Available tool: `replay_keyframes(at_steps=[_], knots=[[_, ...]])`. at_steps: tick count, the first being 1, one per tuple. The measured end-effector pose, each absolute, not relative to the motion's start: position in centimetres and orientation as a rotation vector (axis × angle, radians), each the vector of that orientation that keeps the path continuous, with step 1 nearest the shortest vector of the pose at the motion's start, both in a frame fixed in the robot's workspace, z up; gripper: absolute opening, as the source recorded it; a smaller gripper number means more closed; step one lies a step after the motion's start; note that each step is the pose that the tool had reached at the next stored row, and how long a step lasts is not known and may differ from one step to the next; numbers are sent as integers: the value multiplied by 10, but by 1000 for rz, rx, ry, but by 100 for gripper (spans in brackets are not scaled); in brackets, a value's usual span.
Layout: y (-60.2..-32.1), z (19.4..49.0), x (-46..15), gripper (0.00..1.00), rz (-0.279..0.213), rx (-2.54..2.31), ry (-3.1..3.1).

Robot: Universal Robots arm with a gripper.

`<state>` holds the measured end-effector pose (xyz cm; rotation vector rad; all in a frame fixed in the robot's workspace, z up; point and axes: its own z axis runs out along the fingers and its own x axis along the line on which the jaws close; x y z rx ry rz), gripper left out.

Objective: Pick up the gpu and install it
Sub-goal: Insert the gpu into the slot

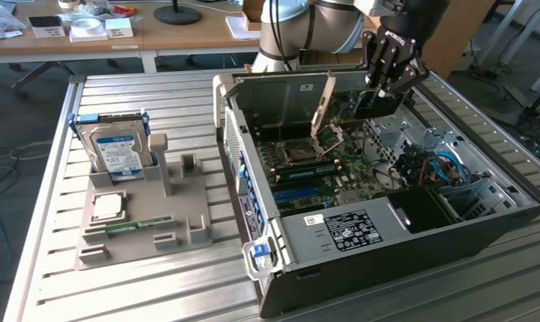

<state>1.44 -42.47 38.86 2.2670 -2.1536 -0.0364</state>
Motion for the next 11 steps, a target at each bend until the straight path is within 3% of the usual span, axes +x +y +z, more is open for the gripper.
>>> replay_keyframes(at_steps=[11], knots=[[-425,387,14,27,-36,2267,-2154]])
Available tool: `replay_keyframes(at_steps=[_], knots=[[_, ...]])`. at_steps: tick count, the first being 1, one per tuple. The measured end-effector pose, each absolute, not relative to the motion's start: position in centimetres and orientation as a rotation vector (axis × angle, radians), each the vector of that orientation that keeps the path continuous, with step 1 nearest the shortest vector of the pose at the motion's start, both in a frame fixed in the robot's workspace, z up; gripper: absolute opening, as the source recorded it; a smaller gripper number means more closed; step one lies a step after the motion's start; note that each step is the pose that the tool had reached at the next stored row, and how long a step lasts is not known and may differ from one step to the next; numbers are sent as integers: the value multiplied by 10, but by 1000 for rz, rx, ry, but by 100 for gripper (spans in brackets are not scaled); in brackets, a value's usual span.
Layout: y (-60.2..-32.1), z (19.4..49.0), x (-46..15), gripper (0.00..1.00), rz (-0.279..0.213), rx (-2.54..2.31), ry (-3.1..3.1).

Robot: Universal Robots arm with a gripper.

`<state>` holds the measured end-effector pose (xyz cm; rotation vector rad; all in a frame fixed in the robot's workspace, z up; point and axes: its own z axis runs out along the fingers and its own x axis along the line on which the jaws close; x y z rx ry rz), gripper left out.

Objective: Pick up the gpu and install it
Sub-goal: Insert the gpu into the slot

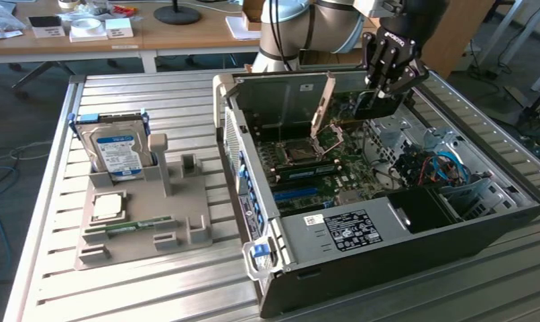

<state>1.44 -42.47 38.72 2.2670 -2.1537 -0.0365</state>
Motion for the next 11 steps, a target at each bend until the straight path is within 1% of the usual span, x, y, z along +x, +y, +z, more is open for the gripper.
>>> replay_keyframes(at_steps=[5,11], knots=[[-425,387,14,27,-37,2267,-2154],[-425,377,14,27,-36,2267,-2154]])
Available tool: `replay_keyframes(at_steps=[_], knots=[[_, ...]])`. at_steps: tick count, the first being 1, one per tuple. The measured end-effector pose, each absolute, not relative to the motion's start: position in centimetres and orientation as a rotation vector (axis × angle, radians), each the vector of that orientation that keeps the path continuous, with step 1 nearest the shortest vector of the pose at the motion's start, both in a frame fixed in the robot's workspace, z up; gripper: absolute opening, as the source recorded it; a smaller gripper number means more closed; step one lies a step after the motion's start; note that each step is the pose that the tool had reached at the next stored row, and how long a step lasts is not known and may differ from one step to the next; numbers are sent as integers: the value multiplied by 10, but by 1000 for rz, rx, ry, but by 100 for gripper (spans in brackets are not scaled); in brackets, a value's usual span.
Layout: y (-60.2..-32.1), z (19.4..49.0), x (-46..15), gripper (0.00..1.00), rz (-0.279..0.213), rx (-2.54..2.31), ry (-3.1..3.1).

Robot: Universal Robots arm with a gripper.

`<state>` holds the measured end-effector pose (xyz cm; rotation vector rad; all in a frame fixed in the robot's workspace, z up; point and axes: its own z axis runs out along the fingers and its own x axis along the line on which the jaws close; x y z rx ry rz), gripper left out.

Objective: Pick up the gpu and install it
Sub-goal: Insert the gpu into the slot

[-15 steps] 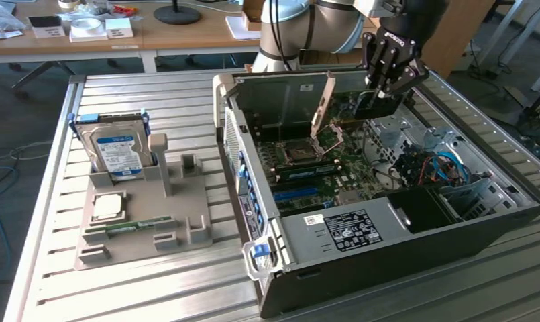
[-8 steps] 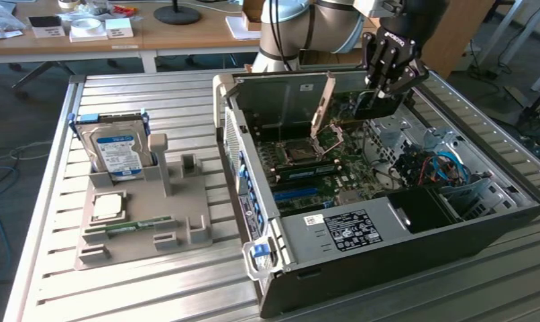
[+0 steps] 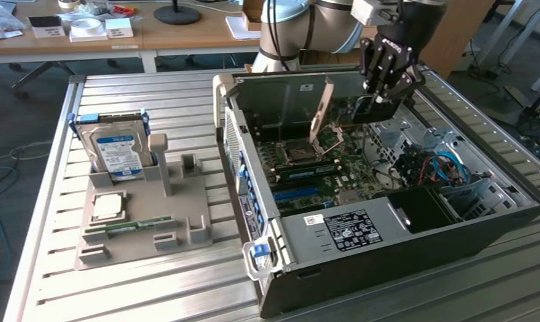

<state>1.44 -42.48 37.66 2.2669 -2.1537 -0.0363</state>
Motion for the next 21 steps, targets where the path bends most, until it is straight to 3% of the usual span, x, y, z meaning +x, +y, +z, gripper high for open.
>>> replay_keyframes(at_steps=[21], knots=[[-425,362,13,27,-33,2220,-2205]])
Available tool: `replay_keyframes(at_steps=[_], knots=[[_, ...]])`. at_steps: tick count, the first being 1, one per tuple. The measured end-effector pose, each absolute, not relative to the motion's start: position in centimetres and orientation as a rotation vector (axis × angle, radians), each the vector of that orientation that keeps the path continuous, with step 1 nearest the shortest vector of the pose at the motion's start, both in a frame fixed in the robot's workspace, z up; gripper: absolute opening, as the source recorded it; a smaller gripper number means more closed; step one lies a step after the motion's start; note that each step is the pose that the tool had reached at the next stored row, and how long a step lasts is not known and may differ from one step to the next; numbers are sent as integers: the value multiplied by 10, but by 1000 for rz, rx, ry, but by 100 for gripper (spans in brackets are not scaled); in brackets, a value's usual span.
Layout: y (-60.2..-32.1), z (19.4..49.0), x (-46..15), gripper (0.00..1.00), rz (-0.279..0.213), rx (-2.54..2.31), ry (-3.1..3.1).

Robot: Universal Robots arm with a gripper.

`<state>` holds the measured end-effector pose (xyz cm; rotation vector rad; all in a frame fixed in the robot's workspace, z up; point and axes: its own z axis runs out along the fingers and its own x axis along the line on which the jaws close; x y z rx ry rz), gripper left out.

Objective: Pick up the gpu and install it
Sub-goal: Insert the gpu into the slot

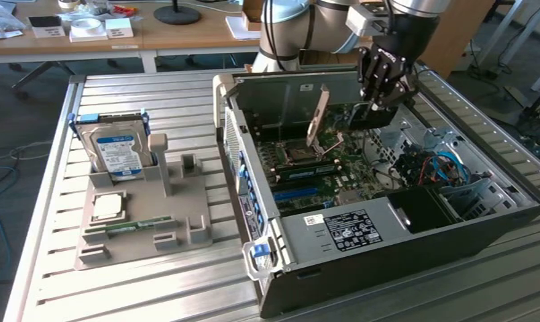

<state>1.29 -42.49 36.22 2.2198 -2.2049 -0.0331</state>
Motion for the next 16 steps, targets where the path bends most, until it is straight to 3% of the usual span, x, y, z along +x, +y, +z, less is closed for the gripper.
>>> replay_keyframes(at_steps=[16], knots=[[-430,354,6,27,-12,2211,-2233]])
